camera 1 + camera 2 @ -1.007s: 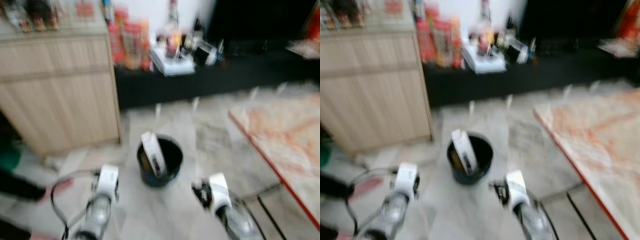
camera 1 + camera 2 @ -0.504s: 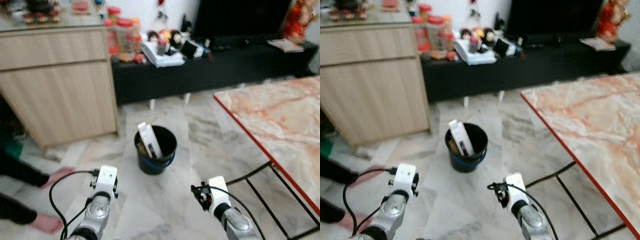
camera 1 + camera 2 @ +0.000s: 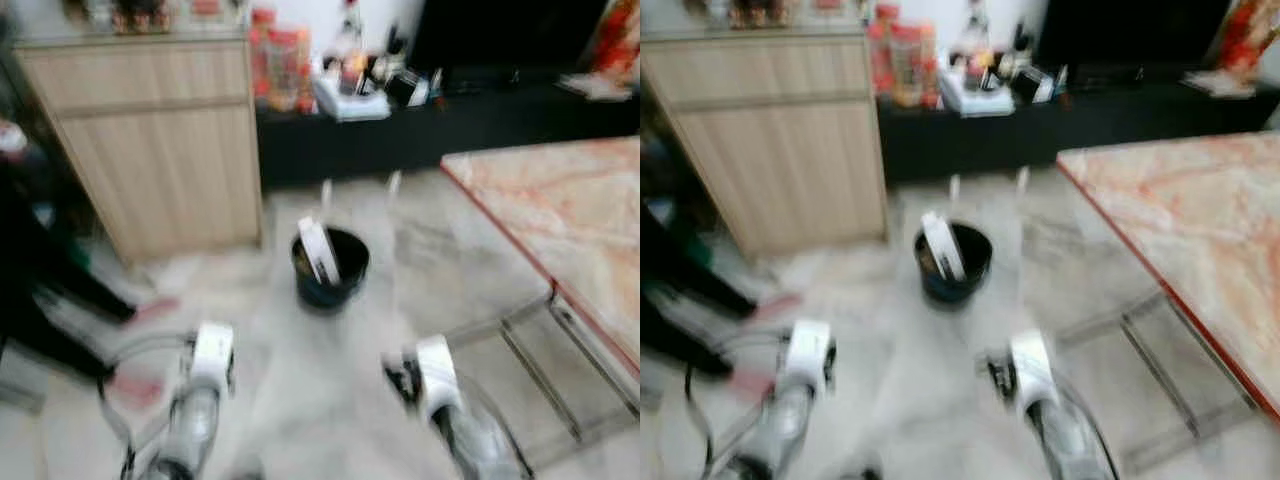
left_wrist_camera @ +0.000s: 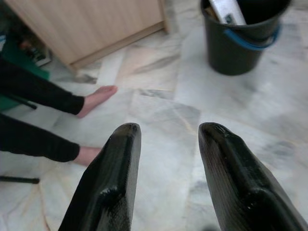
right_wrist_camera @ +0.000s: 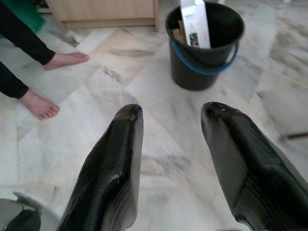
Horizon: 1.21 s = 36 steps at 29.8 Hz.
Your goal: Picking trash to rubbish bin
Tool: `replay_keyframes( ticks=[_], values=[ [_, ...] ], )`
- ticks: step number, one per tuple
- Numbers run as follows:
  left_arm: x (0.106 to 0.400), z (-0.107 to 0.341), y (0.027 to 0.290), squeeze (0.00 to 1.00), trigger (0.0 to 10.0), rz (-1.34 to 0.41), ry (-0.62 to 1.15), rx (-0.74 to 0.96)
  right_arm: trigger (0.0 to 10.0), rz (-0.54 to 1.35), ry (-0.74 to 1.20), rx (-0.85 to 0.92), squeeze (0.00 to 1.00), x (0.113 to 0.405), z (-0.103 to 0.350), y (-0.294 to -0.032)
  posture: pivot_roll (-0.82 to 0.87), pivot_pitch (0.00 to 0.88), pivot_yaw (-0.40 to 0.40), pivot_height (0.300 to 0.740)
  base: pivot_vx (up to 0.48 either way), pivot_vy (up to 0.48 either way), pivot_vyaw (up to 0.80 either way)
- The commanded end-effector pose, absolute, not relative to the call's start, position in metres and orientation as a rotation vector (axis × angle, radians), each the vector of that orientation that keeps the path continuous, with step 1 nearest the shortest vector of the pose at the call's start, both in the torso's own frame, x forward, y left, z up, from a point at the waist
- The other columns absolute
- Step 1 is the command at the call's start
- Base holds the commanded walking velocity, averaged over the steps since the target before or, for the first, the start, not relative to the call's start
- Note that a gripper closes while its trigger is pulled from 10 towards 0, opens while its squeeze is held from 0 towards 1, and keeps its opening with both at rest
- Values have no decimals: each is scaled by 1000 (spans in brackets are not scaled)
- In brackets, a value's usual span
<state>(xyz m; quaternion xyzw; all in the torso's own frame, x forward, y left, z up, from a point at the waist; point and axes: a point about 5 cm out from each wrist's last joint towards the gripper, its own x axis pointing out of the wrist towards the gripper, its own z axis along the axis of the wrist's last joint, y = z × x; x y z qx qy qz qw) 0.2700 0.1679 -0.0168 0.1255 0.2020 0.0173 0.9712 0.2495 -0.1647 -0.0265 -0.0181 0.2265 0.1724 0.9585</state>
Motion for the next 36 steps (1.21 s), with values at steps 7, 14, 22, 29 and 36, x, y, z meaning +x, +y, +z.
replay_keyframes(
  ticks=[7,14,22,29,36],
  values=[
    [289,2,162,0,10000,-5,316,268,10000,338,392,-32,0,260,-15,-163,44,62,-77,740,0,0,0],
    [310,29,145,0,10000,-74,186,221,10000,292,238,-53,0,283,12,-164,40,57,-74,740,0,0,0],
    [332,64,125,0,10000,-125,28,158,10000,258,8,-47,0,308,59,-155,29,45,-66,740,0,0,0],
    [335,68,112,0,10000,-159,20,133,10000,221,-43,-44,0,312,70,-149,28,34,-60,740,0,0,0],
    [338,81,109,0,10000,-156,-57,128,10000,187,-55,-5,0,314,73,-138,33,35,-56,740,0,0,0]
  ],
)
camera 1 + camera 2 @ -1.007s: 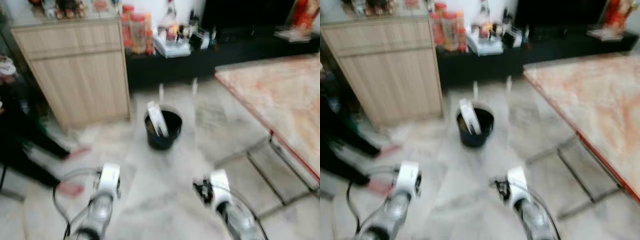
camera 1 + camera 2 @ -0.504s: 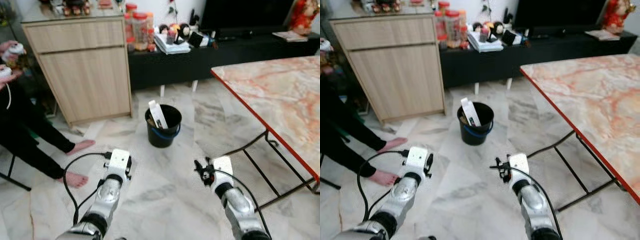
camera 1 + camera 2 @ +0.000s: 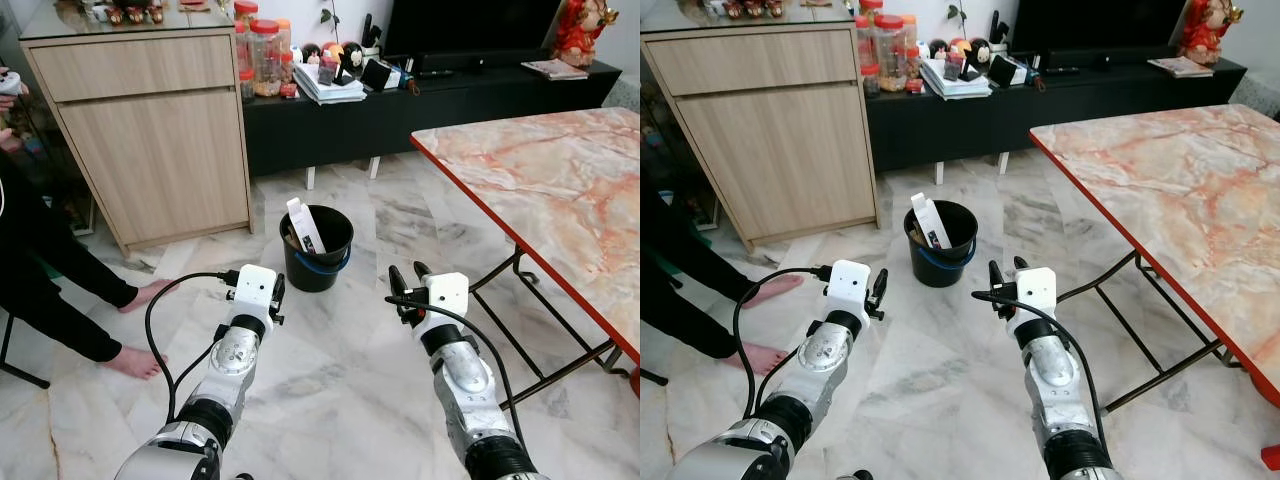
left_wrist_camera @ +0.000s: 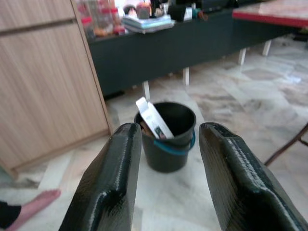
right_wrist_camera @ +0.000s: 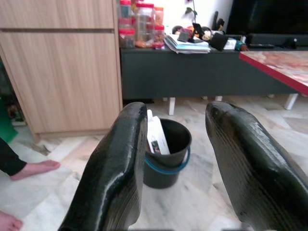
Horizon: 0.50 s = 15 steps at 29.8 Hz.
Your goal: Picking trash to rubbish bin
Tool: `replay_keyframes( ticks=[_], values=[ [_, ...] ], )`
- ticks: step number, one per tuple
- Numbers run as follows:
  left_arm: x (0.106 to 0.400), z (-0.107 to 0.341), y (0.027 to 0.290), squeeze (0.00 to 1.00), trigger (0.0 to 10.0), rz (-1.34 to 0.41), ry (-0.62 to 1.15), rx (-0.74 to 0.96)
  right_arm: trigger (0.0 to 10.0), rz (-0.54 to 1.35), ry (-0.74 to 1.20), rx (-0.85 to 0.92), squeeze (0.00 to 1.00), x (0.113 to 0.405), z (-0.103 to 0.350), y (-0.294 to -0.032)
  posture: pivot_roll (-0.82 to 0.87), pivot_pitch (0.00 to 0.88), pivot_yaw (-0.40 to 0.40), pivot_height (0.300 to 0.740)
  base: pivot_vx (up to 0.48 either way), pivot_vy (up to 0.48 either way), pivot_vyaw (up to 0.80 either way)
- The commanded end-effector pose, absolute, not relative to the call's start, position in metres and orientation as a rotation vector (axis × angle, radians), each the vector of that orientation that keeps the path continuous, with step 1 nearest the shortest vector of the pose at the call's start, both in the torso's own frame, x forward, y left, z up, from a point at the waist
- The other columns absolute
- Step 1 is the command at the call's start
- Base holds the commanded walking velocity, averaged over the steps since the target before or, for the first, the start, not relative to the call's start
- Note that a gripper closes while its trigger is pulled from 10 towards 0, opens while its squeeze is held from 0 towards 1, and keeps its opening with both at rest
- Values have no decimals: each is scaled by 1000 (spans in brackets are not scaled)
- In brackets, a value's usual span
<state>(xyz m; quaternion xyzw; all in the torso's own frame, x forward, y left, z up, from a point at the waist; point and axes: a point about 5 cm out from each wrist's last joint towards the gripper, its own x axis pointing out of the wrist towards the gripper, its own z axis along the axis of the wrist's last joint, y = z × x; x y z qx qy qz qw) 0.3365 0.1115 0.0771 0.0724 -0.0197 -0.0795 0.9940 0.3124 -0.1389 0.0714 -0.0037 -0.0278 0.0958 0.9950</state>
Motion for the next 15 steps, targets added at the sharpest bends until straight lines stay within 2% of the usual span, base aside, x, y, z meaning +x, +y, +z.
replay_keyframes(
  ticks=[1,5,14,15],
  values=[
    [339,82,110,0,10000,-154,-57,129,10000,186,-52,-2,0,314,73,-137,35,35,-56,740,0,0,0],
    [339,79,112,0,10000,-142,-39,135,10000,188,-46,13,0,315,73,-129,34,43,-56,740,0,0,0],
    [331,68,109,0,10000,-128,4,114,10000,201,-30,5,0,310,71,-130,16,60,-85,740,0,0,0],
    [330,66,107,0,10000,-127,8,110,10000,202,-26,-1,0,309,70,-132,9,67,-110,740,0,0,0]
  ],
)
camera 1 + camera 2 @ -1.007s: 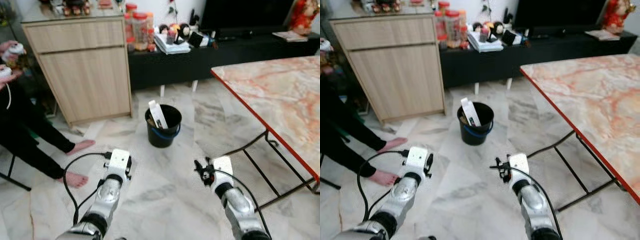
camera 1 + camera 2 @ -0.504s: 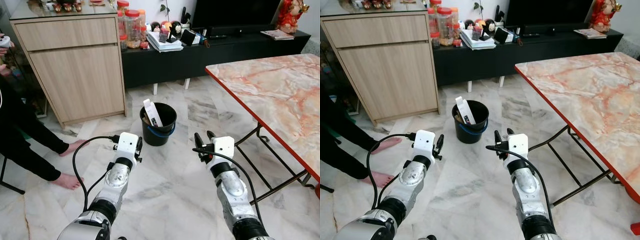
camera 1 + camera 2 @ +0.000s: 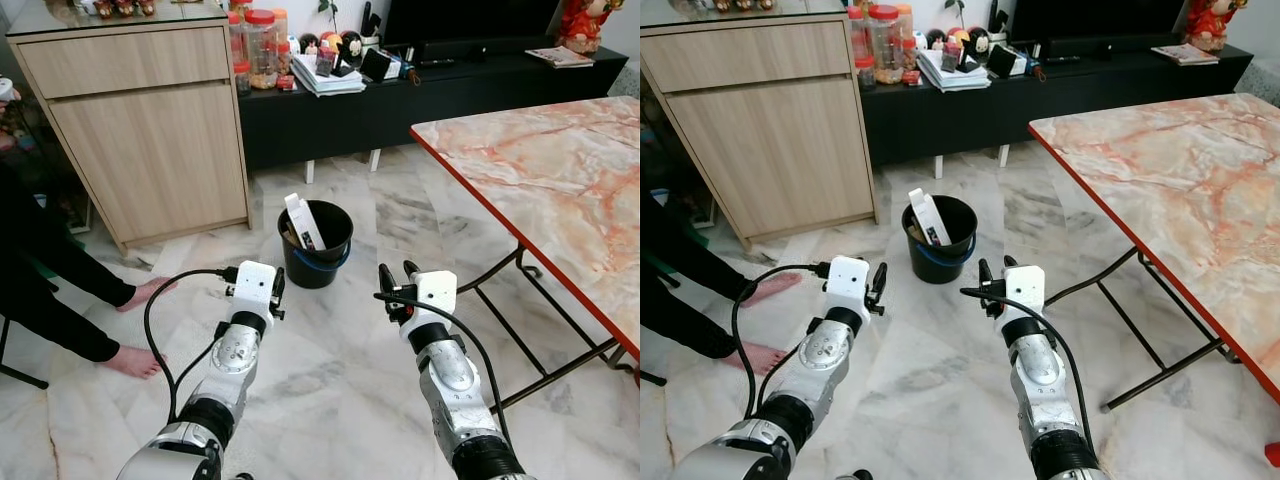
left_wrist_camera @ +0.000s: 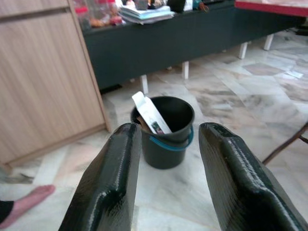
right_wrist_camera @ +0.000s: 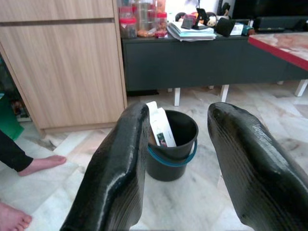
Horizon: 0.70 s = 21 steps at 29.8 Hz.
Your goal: Picking trash to rubbish bin
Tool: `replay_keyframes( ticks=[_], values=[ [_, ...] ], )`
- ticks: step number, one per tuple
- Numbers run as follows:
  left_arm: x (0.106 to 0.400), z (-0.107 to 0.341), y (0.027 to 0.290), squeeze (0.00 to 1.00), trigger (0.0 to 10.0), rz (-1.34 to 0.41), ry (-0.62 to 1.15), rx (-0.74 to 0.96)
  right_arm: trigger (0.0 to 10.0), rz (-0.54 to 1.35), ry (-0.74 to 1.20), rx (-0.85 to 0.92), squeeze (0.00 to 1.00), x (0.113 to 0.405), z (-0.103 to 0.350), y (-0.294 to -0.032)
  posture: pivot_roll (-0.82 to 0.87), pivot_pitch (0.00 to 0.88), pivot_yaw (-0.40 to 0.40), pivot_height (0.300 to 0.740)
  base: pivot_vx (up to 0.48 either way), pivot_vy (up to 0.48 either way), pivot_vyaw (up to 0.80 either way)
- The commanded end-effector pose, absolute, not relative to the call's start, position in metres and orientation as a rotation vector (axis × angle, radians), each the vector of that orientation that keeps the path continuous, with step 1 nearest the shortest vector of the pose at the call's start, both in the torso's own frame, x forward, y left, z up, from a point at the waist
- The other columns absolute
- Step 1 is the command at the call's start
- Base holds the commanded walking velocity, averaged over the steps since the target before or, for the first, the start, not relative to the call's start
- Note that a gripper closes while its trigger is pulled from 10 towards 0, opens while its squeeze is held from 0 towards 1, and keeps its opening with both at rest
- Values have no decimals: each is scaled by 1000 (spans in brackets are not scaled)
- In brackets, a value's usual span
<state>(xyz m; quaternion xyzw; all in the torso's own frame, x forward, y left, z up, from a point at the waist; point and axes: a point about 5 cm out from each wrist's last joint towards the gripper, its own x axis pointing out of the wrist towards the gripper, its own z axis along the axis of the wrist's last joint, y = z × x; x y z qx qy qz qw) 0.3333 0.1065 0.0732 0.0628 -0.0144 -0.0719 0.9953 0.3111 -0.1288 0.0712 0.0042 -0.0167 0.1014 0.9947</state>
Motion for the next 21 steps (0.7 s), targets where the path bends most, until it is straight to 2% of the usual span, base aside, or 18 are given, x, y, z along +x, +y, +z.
replay_keyframes(
  ticks=[1,7,21],
  values=[
    [329,64,106,0,10000,-126,12,107,10000,204,-23,-4,0,308,70,-133,10,68,-113,740,0,0,0],
    [323,58,104,0,10000,-116,32,100,10000,214,1,-6,0,306,67,-135,13,76,-131,740,0,0,0],
    [322,57,99,0,10000,-135,35,105,10000,213,9,2,0,304,66,-132,6,75,-121,740,0,0,0]
  ],
)
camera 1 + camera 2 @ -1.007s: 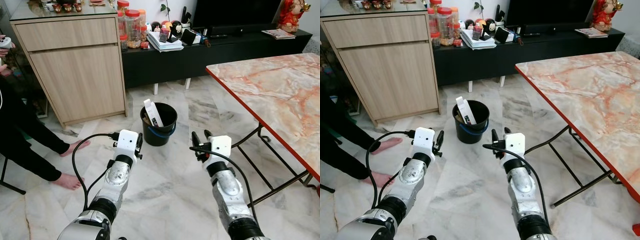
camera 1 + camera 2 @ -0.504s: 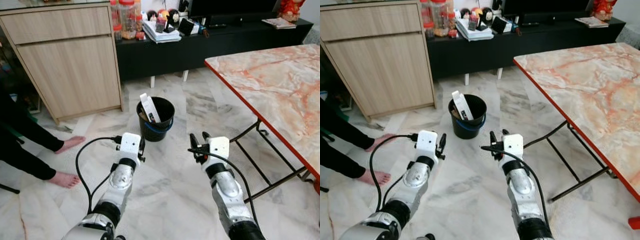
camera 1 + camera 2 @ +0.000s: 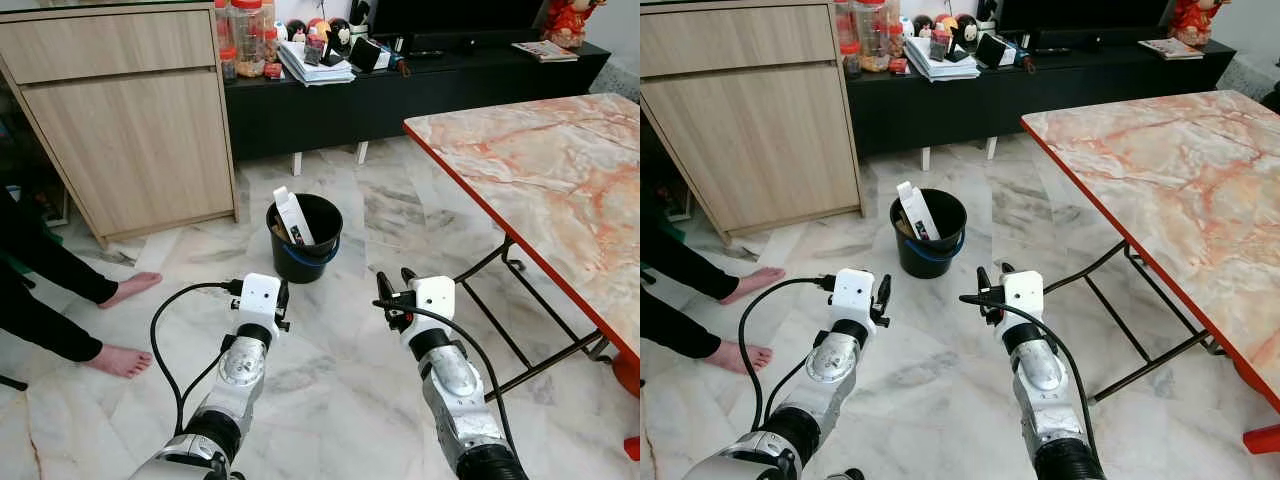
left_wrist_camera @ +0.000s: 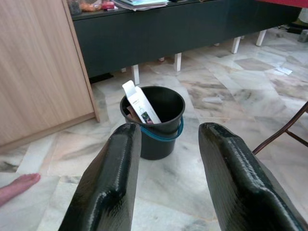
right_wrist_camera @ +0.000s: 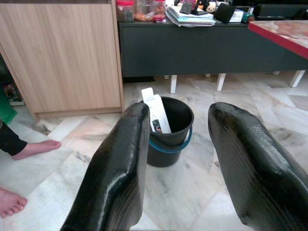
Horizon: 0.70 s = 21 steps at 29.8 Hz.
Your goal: Picking trash to rubbish bin
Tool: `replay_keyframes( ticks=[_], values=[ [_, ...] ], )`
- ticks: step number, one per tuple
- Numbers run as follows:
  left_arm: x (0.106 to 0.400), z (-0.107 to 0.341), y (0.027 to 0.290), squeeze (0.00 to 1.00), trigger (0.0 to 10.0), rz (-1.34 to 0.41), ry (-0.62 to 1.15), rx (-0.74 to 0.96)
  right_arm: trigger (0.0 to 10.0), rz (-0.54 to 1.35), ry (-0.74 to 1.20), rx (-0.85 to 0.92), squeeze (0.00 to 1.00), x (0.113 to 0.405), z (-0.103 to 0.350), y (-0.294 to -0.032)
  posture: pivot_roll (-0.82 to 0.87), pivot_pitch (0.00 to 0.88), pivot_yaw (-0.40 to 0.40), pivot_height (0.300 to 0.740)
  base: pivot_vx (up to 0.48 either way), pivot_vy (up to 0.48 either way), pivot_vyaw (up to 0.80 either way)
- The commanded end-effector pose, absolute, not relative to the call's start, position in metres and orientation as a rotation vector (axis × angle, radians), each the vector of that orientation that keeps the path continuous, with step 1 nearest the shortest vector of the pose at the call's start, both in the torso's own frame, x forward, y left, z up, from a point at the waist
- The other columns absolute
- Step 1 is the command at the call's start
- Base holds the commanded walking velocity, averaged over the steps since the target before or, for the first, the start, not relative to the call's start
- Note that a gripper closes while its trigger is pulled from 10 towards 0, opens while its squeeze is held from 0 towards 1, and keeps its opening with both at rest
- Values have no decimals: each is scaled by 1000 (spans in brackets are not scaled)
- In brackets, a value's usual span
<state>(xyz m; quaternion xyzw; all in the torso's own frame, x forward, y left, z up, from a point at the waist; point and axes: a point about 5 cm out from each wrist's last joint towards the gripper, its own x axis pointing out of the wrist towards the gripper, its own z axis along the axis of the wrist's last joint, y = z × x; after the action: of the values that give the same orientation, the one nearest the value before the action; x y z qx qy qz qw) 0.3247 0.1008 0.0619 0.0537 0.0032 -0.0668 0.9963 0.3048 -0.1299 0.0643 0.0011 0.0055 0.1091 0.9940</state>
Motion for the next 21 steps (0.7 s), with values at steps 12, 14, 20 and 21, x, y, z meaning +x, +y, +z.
replay_keyframes(
  ticks=[12,14,20,21],
  values=[
    [323,57,99,0,10000,-148,37,117,10000,208,13,21,0,305,65,-128,13,60,-105,740,0,0,0],
    [323,57,99,0,10000,-150,38,117,10000,208,14,23,0,305,65,-128,17,53,-102,740,0,0,0],
    [323,57,100,0,10000,-154,39,122,10000,213,21,27,0,306,64,-126,19,43,-97,740,0,0,-755],
    [324,57,100,0,10000,-155,39,122,10000,213,21,27,0,306,64,-126,19,43,-97,740,0,0,-800]
  ],
)
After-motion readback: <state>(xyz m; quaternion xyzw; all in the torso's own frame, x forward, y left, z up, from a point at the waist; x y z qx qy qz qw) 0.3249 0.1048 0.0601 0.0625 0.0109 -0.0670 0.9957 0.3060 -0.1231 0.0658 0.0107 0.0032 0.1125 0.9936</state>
